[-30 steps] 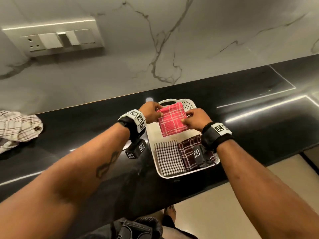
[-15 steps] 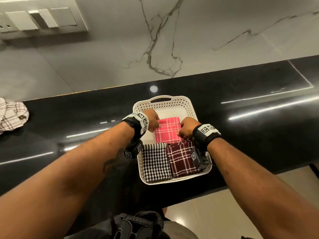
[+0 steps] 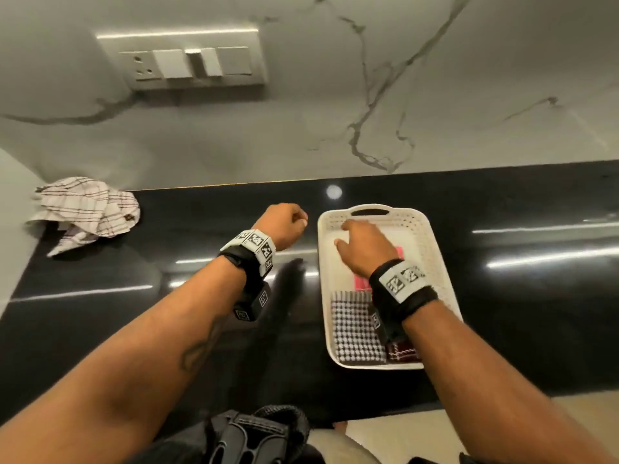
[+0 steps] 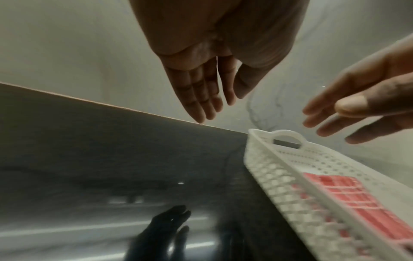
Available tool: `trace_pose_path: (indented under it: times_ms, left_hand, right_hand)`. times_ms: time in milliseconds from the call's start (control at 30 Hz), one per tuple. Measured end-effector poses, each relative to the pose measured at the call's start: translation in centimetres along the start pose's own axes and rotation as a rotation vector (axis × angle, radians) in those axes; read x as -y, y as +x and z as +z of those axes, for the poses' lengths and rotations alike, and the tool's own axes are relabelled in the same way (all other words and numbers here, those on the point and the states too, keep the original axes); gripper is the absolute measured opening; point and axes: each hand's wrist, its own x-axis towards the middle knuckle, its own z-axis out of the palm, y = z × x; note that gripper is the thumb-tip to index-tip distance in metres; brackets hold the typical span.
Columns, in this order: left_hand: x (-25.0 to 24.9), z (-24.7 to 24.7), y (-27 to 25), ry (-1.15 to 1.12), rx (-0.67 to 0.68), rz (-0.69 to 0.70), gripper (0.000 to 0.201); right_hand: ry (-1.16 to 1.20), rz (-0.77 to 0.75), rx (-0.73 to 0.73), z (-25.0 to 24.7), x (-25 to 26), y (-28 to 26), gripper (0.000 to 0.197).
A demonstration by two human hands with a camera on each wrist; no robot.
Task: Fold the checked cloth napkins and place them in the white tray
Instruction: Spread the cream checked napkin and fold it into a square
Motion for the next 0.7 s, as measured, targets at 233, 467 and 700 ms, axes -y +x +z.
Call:
trace_pose_path:
  times_ms: [233,467,700]
  left_hand:
    - [20.9,-9.0,-8.5,0.076,-0.152,-0.337,0.016]
    - [37.6,-17.7,-14.1,0.248,-0.333,-0.529,0.034]
    - [39.9,-19.2,-10.0,0.315,-0.233,-0.205,0.060]
  right_hand:
    - [-0.120,-0.305,0.186,15.6,15.6,-2.3,0.043]
    - [-0.250,-0.223,0.396,27.0,25.0,-2.3,0.071]
    - [-0.288,-0.065,0.459,27.4,26.7,-1.1,0.083]
